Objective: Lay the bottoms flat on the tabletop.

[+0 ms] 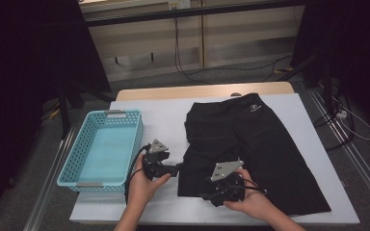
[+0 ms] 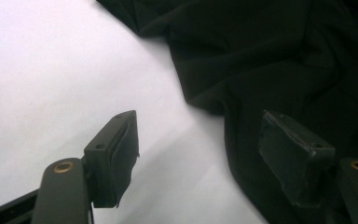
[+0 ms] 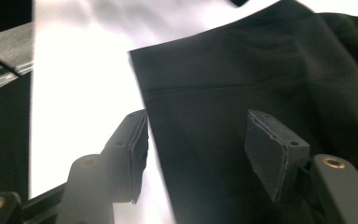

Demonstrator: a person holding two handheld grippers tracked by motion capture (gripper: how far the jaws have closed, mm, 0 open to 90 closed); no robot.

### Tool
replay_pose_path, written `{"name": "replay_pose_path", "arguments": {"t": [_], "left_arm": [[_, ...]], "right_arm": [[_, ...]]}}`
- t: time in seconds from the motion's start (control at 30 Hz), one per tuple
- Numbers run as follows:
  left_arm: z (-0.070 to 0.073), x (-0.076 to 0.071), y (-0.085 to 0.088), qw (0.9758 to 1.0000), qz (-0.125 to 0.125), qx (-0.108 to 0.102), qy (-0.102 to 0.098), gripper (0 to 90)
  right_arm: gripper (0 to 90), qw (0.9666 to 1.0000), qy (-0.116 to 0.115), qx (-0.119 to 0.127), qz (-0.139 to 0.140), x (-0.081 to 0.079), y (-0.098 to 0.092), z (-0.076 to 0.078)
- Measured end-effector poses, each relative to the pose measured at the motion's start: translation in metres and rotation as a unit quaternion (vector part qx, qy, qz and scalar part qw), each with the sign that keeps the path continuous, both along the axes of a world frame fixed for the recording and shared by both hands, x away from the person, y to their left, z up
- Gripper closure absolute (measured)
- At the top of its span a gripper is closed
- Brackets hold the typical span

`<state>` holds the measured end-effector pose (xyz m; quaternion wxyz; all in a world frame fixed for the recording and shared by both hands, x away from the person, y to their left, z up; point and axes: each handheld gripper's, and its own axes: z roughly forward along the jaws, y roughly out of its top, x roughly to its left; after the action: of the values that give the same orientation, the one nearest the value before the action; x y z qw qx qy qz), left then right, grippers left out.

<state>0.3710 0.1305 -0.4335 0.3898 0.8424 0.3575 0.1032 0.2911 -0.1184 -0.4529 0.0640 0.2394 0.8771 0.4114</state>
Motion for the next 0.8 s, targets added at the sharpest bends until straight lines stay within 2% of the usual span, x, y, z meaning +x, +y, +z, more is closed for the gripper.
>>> {"name": "replay_pose_path", "arguments": {"t": [0.07,0.1,0.17,0.27,0.33,0.37,0.43,0.53,0.6,0.7,0.8], "left_arm": [[0.0,0.0,0.0,1.0,-0.001,0.002,-0.002,28.3],[0.0,0.0,0.0,1.0,-0.001,0.001,-0.002,28.3],[0.0,0.0,-0.001,1.0,0.002,-0.004,0.001,28.1],[0.0,0.0,0.0,1.0,0.004,-0.006,0.002,27.9],[0.0,0.001,0.0,1.0,0.004,-0.004,-0.001,27.9],[0.001,0.001,0.0,1.0,0.003,-0.003,0.001,27.9],[0.002,0.002,0.0,1.0,0.008,-0.005,-0.002,27.9],[0.003,0.001,0.001,0.9999,0.009,-0.007,-0.003,27.9],[0.004,0.0,0.002,0.9999,0.01,-0.007,-0.005,28.0],[0.005,0.0,0.003,0.9999,0.009,-0.009,-0.007,27.9],[0.005,0.0,0.003,0.9999,0.006,-0.008,-0.006,27.9]], "right_arm": [[43.7,0.9999,-0.005,0.0,0.009,-0.004,0.003,0.002],[47.3,0.9998,-0.005,-0.007,0.017,-0.006,0.005,0.002],[48.1,0.9991,-0.02,-0.03,0.023,-0.008,0.011,-0.003],[53.0,0.9992,-0.02,-0.029,0.017,-0.008,0.012,-0.003],[61.3,0.9992,-0.024,-0.031,0.009,-0.01,0.013,-0.003],[68.0,0.9992,-0.024,-0.03,0.013,-0.011,0.014,-0.003],[74.4,0.9993,-0.021,-0.027,0.016,-0.012,0.015,-0.003],[88.9,0.9999,-0.002,-0.017,-0.001,-0.007,0.013,-0.003],[89.6,0.9998,0.008,-0.014,-0.01,-0.004,0.012,-0.003],[90.0,0.9995,0.0,-0.029,-0.011,-0.006,0.015,-0.001],[90.0,0.9995,0.026,-0.019,0.001,-0.007,0.012,0.001]]}}
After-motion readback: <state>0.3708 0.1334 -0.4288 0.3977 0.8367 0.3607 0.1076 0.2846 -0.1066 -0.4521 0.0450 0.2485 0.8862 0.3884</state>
